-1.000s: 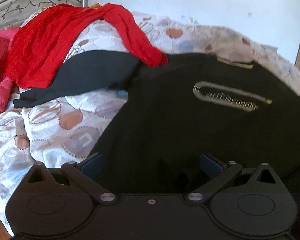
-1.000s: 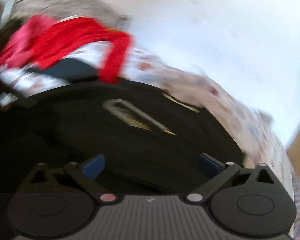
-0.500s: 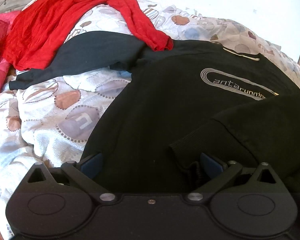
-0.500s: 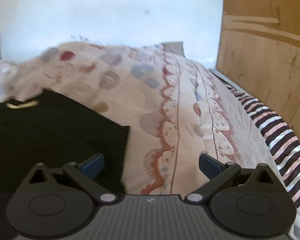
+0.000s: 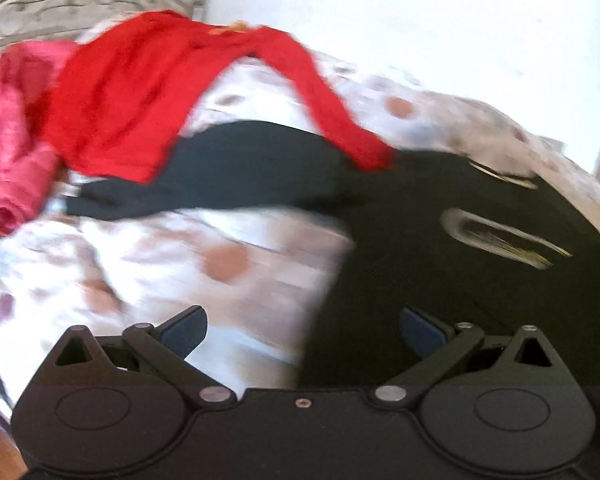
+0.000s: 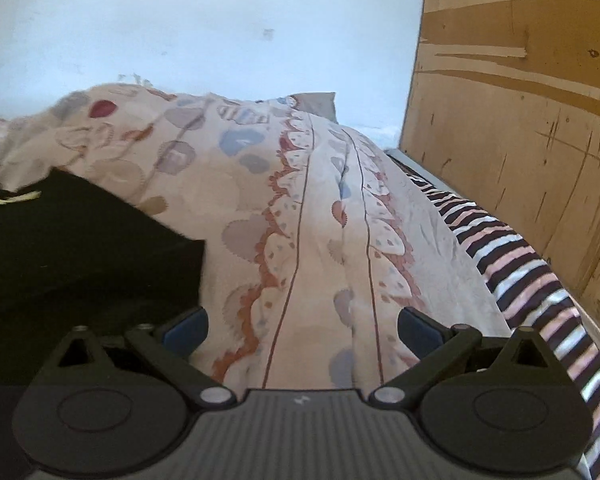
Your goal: Fold small clothes
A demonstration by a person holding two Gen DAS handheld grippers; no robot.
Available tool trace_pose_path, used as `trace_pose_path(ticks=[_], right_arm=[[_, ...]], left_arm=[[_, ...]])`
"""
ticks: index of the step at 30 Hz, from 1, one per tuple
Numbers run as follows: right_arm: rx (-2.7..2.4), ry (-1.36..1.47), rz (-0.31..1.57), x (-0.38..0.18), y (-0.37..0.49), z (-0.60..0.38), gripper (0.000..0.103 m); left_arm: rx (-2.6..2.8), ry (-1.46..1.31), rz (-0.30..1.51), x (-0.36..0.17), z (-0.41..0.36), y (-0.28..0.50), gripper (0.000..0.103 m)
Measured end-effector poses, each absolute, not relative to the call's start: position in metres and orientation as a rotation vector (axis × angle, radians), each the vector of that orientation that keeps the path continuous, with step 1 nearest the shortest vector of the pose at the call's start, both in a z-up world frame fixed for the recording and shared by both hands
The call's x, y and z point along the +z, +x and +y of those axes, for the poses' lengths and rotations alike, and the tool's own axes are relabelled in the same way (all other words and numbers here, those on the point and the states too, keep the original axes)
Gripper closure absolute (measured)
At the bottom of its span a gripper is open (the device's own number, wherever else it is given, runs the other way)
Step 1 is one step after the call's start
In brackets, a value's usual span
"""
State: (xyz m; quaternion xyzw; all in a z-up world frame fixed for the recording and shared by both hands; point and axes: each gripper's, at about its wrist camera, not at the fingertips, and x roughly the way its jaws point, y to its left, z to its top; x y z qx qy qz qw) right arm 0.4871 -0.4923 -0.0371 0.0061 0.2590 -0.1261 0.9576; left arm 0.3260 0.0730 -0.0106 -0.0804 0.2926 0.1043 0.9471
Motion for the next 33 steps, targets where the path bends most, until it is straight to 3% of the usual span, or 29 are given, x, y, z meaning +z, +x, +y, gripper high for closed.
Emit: trace_pose_path(ticks=[9,19,22,24,29,33], right_arm=[[-0.141,0.069,0.417,-0.006,0.393,-0.461,0.0],[-0.059,-0.099,0.335,-0.014,0.317,-0.393,0.0],[-0.025,-0.208,0.341,-0.019,0.311,-0.371,0.0],[-0.005,-0.273,0.331,-0.022,0.308,-0.358,0.0],[-0.01,-0.401,0.341,-0.034,0.306,-0.333,0.0],[0.009,-0.435,0.332,-0.038,0.305,-0.328,0.0]], left_arm=[[0.467,-0.091,0.526,-0.012,0.209,0.354,0.001],[0.505,-0.323,0.546,-0.03,0.312,0.414,0.006],[0.536,-0.37,0.55,-0.033,0.324,0.43,0.018],[0.588,-0.426,0.559,-0.035,0.332,0.438,0.04],[0.672,-0.517,0.541,-0.04,0.348,0.444,0.081],[0.659,-0.497,0.453,-0.032,0.343,0.439,0.093]])
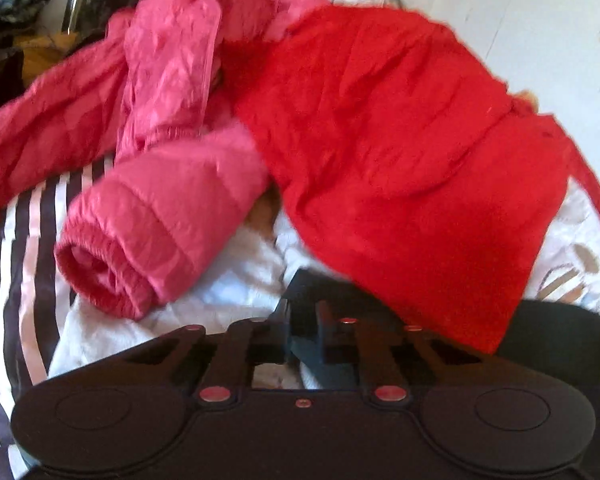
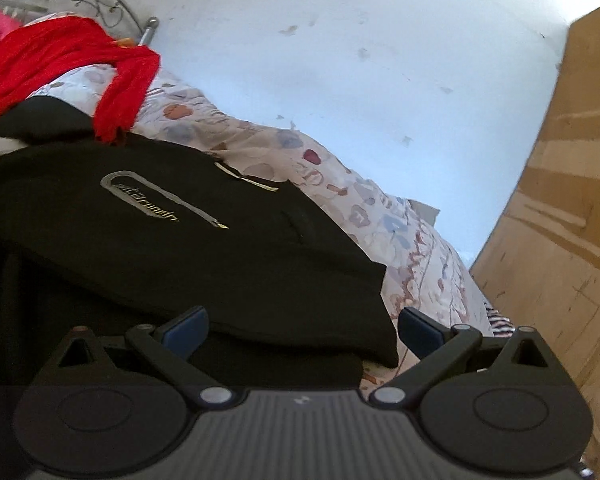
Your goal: Fold small clothes
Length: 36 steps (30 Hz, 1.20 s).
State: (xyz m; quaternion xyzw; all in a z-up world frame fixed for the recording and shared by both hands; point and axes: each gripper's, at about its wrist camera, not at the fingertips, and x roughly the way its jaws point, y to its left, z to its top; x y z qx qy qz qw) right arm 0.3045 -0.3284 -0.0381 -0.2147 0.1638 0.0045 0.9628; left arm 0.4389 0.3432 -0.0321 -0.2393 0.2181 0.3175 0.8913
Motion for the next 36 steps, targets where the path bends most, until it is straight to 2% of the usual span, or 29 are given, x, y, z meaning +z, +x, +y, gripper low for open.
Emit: trace_pose_path(ticks=[7,18,25,31,36], right_arm=[[0.011,-0.384,0.333,-0.037,0.305,-0.341,0.0],[0.02,-0.33,0.255,-0.031,0.292,-0.351,0.0],[0.031,-0.214,0.203,-0.02,0.278,-0.368,0.0],[0.028,-0.084,0.186,-0.013,0.262,-0.392,0.0],[-0.001,-0.009,0.192,-0.01,0.246,-0.414,0.0]], left_arm=[[0.584,-0.384,0.293,0.019,0.307,0.411,0.095],[0.3,-0.207,0.014,0.159,0.205,0.402,0.095],[0.066,-0.151,-0.118,0.226,0.115,0.397,0.095],[-0.191,-0.104,-0.116,0.251,0.018,0.398,0.095],[-0.37,-0.088,-0.042,0.231,-0.056,0.405,0.095]])
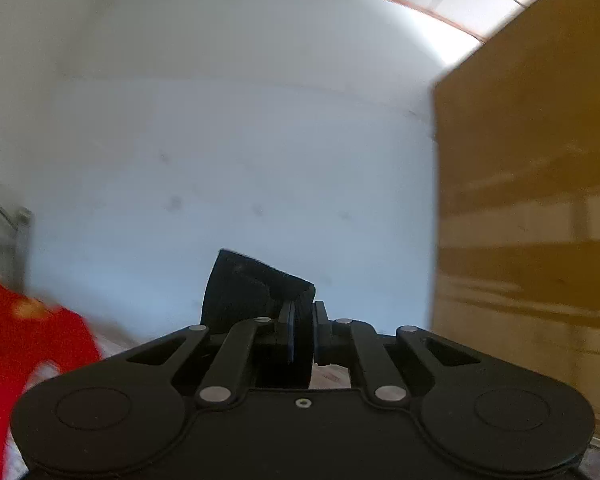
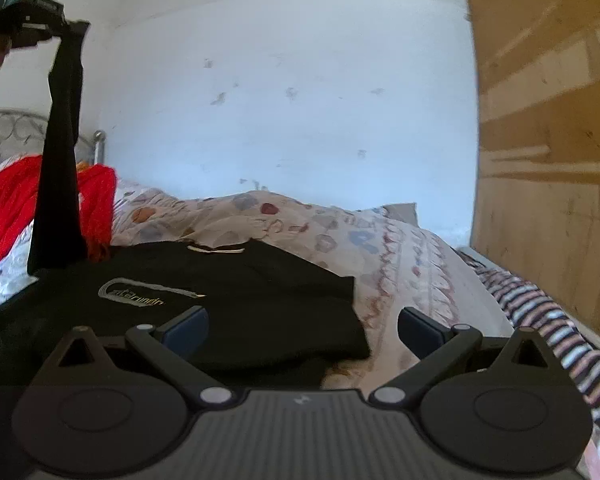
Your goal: Fold small clothes
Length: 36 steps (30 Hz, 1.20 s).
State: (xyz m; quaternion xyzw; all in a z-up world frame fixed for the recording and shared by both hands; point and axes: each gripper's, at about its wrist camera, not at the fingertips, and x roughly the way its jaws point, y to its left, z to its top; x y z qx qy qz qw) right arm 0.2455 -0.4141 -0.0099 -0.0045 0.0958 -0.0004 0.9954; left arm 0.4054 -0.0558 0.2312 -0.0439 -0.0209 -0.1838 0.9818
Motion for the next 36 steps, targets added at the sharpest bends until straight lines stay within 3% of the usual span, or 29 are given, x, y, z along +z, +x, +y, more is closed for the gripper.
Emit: trace_pose_path(ticks=[15,22,28,30,36], right_arm=[[-0.091,0.004,0.233,-0.025,0.199,-0.44,0.0],[-0.126,0.031,0.276,-0.037,0.186,-0.441,0.0],[-0.147,0.039,0.28,-0.037,0.179,-0.44,0.0],[-0.153,0.043,0.281,-0.036,0.177,-0.439,0.0],[-0.145,0.049,0.292,-0.035,0.17,-0.433,0.0]], left_arm=[[-0.641,-0.064,0.371,0.038,-0.171,0.402,0.095],[-0.693,-0.032,0.518,-0.012,-0.193,0.386,0.089],[-0.73,0.027,0.546,-0.009,-0.191,0.363,0.056],[-0.737,0.026,0.553,-0.009,-0.188,0.356,0.039],[-0.702,0.003,0.537,0.0,-0.163,0.335,0.013]])
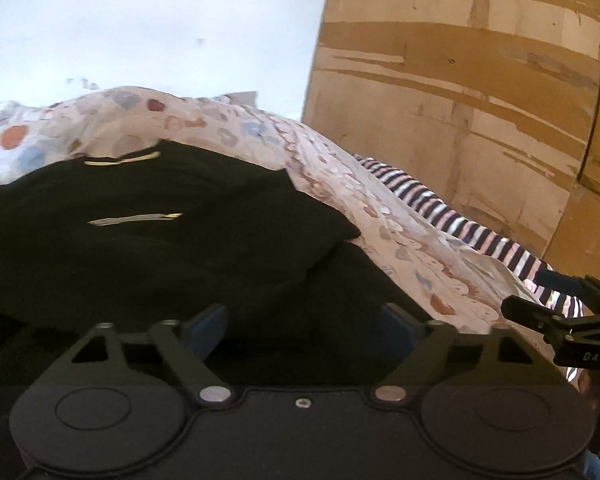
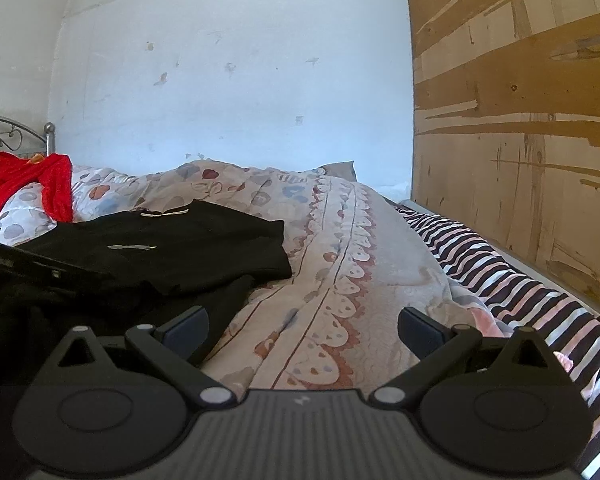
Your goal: Fold small clothes
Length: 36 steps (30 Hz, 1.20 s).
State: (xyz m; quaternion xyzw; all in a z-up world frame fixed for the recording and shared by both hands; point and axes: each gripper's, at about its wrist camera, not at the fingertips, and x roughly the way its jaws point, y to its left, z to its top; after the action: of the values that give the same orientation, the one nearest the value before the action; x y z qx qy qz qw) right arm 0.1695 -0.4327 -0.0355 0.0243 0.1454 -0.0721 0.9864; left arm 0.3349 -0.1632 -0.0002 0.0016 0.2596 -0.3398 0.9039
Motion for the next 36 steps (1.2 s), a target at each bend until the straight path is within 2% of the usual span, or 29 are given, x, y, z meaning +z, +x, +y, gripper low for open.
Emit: trace_pose_path(ticks=[3,6,12,21,29,36], right_arm=[[-0.12,0.049,0.314,-0.037,0.166,-0.425,0.0],[-0.087,0.039,0.327,-0.039,0.162,-0.413,0.0],[-0.016,0.054,0.368,-0.038,0.15,-0.388,0.0],[0.08,-0.003,0.434,-0.04,0.132,-0.339,0.0],[0.023,-0.204,0.518,-0.057,0.121,-0.315,0.0],[0.087,-0.329,0.465,-0.049,0.087,-0.333,0.0]], left_arm=[[-0.642,0.007,0.518,0.005,-0.142,0.322,0.004],[-0.564,0.015,0.503,0.01,-0.114,0.307,0.001],[-0.347,0.054,0.531,0.008,-0.046,0.279,0.001],[-0.121,0.027,0.644,-0.023,0.057,0.25,0.001],[-0.108,-0.014,0.701,-0.047,0.084,0.242,0.001],[-0.09,0.011,0.685,-0.041,0.078,0.234,0.001]])
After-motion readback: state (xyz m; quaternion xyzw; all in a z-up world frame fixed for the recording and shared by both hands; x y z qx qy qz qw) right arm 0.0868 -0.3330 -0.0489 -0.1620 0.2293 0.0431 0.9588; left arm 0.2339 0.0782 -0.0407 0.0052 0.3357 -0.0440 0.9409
